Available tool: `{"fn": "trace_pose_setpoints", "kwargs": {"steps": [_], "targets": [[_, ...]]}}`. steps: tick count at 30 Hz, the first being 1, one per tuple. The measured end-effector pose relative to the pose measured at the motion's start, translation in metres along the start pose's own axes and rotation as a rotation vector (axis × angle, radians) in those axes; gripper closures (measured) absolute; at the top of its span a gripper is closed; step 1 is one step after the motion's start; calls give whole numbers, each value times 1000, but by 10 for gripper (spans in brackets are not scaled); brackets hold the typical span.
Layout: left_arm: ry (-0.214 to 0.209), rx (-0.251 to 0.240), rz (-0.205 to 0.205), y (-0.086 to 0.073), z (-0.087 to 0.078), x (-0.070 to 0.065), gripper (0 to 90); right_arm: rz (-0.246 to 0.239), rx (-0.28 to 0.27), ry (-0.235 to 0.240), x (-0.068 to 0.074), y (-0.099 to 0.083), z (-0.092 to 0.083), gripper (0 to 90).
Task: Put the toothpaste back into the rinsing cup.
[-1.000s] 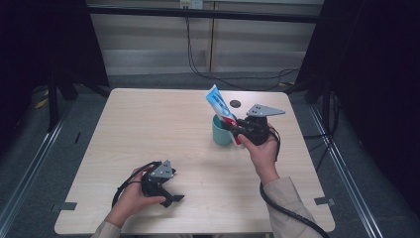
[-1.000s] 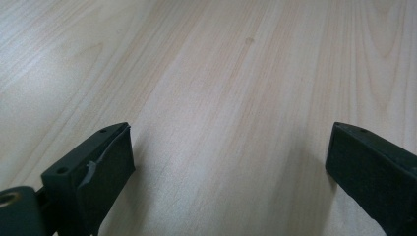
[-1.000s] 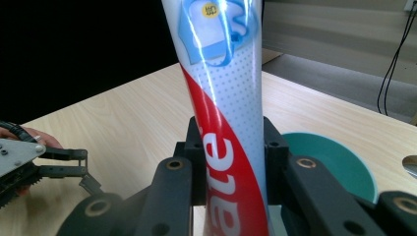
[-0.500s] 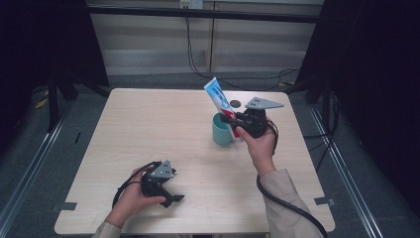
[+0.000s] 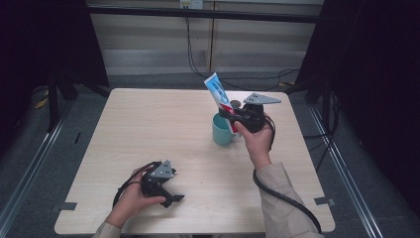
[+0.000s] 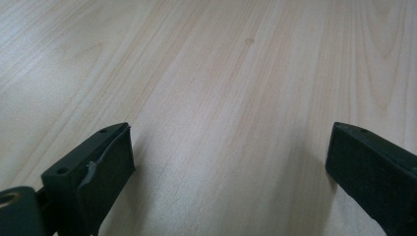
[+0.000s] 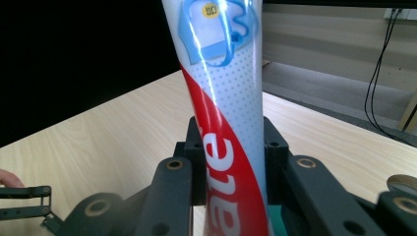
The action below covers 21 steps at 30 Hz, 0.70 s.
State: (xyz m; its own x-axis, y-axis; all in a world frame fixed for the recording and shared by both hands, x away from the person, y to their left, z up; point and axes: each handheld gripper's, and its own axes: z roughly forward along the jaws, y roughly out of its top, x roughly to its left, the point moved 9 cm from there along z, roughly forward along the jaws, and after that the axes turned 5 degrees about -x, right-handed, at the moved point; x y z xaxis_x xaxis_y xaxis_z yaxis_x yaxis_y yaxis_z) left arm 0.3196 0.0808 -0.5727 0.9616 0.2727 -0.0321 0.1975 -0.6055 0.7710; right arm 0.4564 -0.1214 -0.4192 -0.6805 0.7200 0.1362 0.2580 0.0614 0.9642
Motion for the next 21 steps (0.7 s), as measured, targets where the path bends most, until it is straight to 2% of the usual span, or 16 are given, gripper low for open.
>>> {"fn": "trace_pose_setpoints", "kwargs": {"steps": [6,10,13,21], "targets": [[0,0,0,0,0,0,37,12,-10,-8,-5,-1,5,725],[0,-1,-2,0,0,0,37,2,-21,-26,-10,1,7,724],[0,-1,-2,0,0,0,37,19,-26,-31,-13,2,10,724],[1,-1,-2,0,0,0,37,14,-12,-45,-19,-1,17,723]]}}
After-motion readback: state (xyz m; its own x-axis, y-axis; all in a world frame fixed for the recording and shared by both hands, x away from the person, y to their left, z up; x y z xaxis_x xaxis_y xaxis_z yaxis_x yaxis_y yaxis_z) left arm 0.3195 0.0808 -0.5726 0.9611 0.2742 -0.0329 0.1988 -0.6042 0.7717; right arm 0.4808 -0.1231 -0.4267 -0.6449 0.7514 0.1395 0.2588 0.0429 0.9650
